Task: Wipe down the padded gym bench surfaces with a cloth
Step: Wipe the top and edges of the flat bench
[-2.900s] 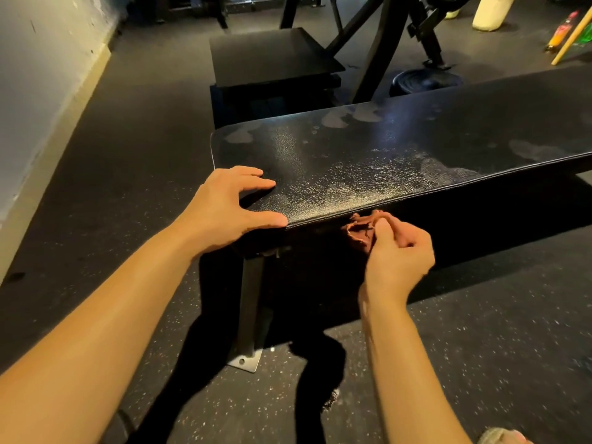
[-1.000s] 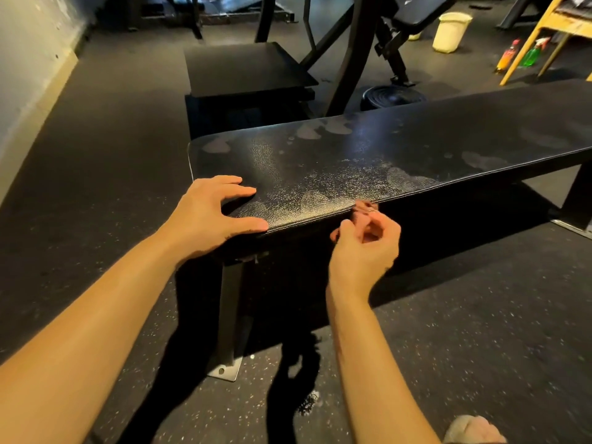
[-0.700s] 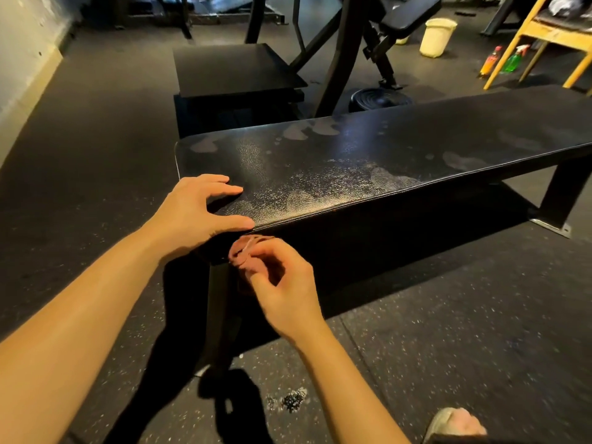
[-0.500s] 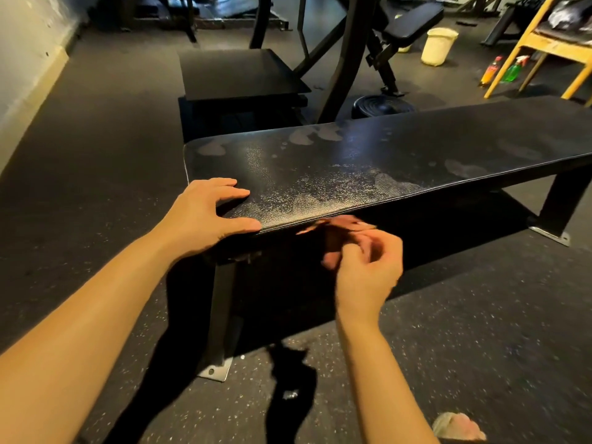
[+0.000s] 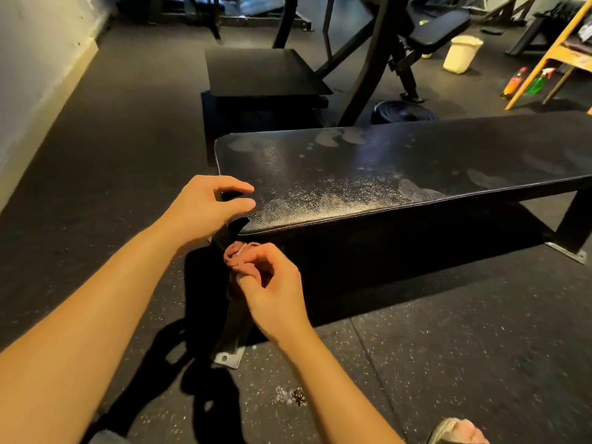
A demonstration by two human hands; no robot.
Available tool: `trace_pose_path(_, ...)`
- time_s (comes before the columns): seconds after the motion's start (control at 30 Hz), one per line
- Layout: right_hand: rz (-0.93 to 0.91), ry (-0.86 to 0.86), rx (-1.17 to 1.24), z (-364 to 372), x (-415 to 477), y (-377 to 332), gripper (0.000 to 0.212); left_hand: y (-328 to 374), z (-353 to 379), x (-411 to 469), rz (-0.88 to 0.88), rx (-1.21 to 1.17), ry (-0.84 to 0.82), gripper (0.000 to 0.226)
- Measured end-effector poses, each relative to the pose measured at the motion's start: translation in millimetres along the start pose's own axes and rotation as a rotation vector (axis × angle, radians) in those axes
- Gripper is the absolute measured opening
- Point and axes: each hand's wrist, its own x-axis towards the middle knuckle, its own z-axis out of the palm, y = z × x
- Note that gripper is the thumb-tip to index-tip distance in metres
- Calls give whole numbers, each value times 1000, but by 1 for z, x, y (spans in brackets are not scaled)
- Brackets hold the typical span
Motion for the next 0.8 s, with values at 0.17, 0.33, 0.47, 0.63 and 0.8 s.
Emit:
trace_pose_path(0.17, 178, 181, -22, -40, 15, -17, 39, 0, -17, -20, -52, -79, -57, 26)
trace_pose_path(0.33, 385, 100, 112, -49, 32, -58, 40, 13, -24, -40, -23, -157, -215, 37)
trace_pose_path(0.47, 430, -141, 182, -41, 38, -81, 52, 17, -33, -51, -63, -189, -418, 44)
trace_pose_path(0.63, 414, -192, 196, -31, 35, -89, 51, 6, -51, -59, -102, -256, -243, 15)
trace_pose_path(0.8, 381, -141, 101, -5, 39, -86, 29, -14, -63, -65, -236, -321, -205, 12)
